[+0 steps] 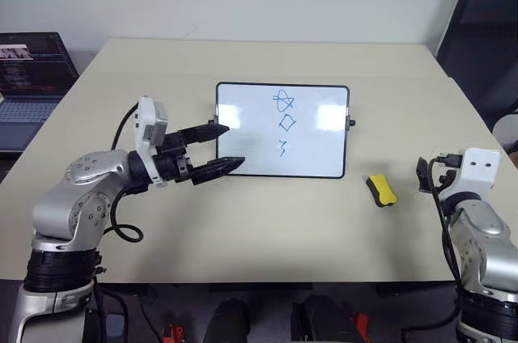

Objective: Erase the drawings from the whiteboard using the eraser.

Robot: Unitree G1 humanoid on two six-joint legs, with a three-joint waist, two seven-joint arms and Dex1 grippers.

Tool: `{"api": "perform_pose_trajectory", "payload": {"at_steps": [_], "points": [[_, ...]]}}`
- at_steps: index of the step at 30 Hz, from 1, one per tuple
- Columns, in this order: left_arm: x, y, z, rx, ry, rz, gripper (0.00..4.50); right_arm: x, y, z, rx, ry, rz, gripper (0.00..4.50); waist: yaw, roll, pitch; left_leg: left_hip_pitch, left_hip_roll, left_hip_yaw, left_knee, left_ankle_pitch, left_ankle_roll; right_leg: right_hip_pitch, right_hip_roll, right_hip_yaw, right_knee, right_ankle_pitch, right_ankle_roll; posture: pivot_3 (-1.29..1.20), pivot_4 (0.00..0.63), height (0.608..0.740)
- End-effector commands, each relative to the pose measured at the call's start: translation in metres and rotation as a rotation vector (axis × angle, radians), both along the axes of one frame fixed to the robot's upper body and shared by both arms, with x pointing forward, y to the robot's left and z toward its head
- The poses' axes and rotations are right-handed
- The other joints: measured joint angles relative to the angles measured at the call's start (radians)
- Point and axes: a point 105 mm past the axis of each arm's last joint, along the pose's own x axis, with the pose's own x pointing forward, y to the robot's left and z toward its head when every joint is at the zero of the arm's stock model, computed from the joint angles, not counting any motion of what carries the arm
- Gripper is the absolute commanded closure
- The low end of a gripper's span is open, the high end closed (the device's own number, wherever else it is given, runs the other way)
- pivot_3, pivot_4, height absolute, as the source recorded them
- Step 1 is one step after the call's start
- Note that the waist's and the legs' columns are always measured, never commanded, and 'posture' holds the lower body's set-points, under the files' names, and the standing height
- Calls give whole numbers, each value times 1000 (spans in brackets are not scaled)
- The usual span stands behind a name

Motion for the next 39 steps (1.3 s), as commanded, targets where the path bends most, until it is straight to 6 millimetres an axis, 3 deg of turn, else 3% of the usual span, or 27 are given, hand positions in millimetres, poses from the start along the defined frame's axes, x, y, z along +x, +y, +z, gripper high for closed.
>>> {"api": "perform_pose_trajectory", "payload": {"at_steps": [1,6,13,26,39], "points": [[-2,-2,2,53,-54,-83,0,0,21,21,84,34,67,22,-1,0,0,0,0,0,0,0,0,0,0,0,0,0,0,0,150,740],[0,-1,-22,115,-41,-148,0,-5,56,22,224,197,156,22,-1,0,0,0,0,-1,-1,0,0,-1,0,0,0,0,-1,0,150,740],[5,-8,-35,137,-112,-190,0,-13,81,23,168,264,281,22,13,0,0,-5,-1,-1,0,0,0,-4,-1,-1,-1,0,-1,0,150,740],[9,-18,-39,128,-159,-196,0,-27,74,-3,112,386,288,22,13,0,0,-11,0,-2,0,0,0,-10,-1,-2,0,0,-1,0,150,740],[5,-19,-36,133,-167,-215,0,-10,67,-14,156,394,245,22,10,0,0,-12,0,-2,1,0,0,-11,0,-2,0,0,0,0,150,740]]}}
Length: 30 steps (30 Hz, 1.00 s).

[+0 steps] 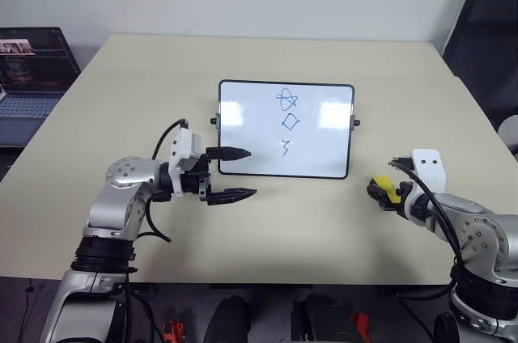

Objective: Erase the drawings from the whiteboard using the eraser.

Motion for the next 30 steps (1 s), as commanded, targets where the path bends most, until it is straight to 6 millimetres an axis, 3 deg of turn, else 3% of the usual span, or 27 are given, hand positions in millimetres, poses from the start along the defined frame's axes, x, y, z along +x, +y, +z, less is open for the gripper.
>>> {"api": "perform_pose_trajectory", "payload": {"at_steps": [1,11,26,30], "points": [[-4,-3,13,3,-60,-34,0,8,1,8,7,-53,-1,22,0,0,0,0,0,0,0,0,0,0,0,0,0,0,0,0,150,740],[-15,-13,11,-19,-53,-116,0,13,3,5,29,-52,-11,22,1,0,0,-1,0,0,0,0,0,-1,0,0,0,0,0,0,150,740],[-15,-20,16,-31,-74,-135,0,11,3,-1,41,-27,-16,22,2,0,0,-2,0,-1,1,0,0,-1,0,-1,1,0,0,0,150,740],[-16,-20,17,-32,-77,-133,0,12,0,-2,38,-25,-21,1019,3,0,0,-2,0,-1,1,0,0,-1,0,-1,1,0,0,0,150,740]]}}
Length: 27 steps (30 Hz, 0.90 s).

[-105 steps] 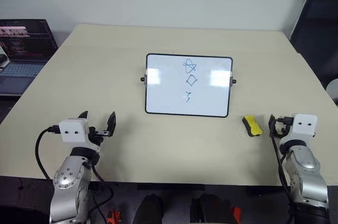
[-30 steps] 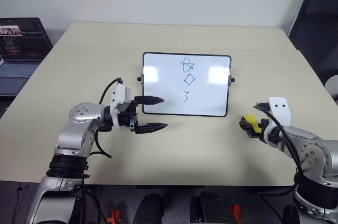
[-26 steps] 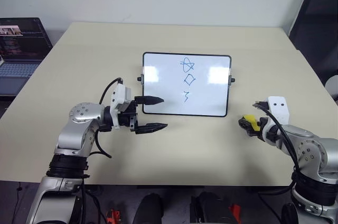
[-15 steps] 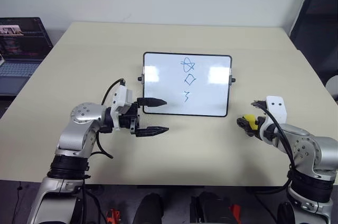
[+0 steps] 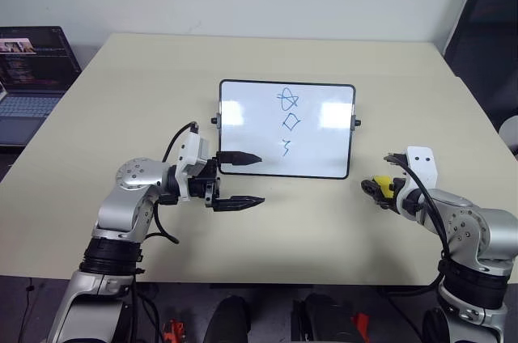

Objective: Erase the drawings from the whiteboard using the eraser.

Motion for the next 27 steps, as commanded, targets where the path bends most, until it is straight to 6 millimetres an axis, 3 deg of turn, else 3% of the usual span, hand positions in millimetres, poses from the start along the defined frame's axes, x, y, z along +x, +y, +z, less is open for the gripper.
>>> {"api": "perform_pose_trajectory", "payload": {"at_steps": [1,7,12,20,27], "points": [[-4,-3,16,-18,-66,-31,0,2,-3,7,-3,-34,-5,1313,0,0,0,0,0,0,0,0,0,0,0,0,0,0,0,0,150,740],[-2,-2,18,-21,-77,-17,0,4,-5,8,5,-42,-18,3364,0,0,0,0,0,0,0,0,0,0,0,0,0,0,0,0,150,740],[0,-1,21,-27,-87,-3,0,6,-7,13,-43,-62,-16,3407,0,0,0,0,0,0,0,0,0,0,0,0,0,0,0,0,150,740],[17,1,18,-73,-146,211,0,28,14,62,-194,-369,102,3407,-1,0,0,0,0,0,1,0,0,0,0,0,1,0,0,0,150,740],[27,-1,3,-98,-166,413,0,39,35,81,-225,-511,164,3407,1,0,0,-1,0,-1,1,0,0,0,-1,-1,1,0,0,0,150,740]]}}
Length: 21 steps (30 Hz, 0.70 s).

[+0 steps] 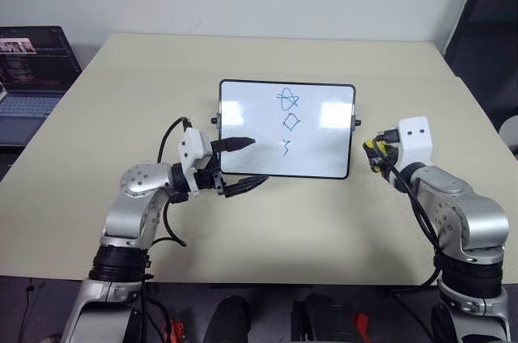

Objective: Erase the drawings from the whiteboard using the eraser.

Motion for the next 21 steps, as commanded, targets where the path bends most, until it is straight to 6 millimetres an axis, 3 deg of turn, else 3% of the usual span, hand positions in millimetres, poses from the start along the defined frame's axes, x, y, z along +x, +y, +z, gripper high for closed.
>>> {"api": "perform_pose_trajectory", "payload": {"at_steps": [1,8,13,21], "points": [[4,-1,6,-23,-77,121,0,8,12,28,-17,-135,33,3407,0,0,0,0,0,0,0,0,0,0,0,0,1,0,0,0,150,740],[8,11,-6,-62,-97,366,0,24,42,55,-20,-263,121,3407,0,0,0,0,1,-1,7,0,0,-1,-1,0,8,0,0,0,150,740],[2,17,-14,-75,-86,432,0,35,56,61,-5,-290,160,3407,0,0,0,0,0,0,12,0,0,-1,-3,0,13,0,0,0,150,740],[3,20,-18,-97,-87,497,0,48,97,70,29,-339,261,3407,0,0,0,1,0,-1,12,0,0,-1,-3,0,15,0,0,0,150,740]]}}
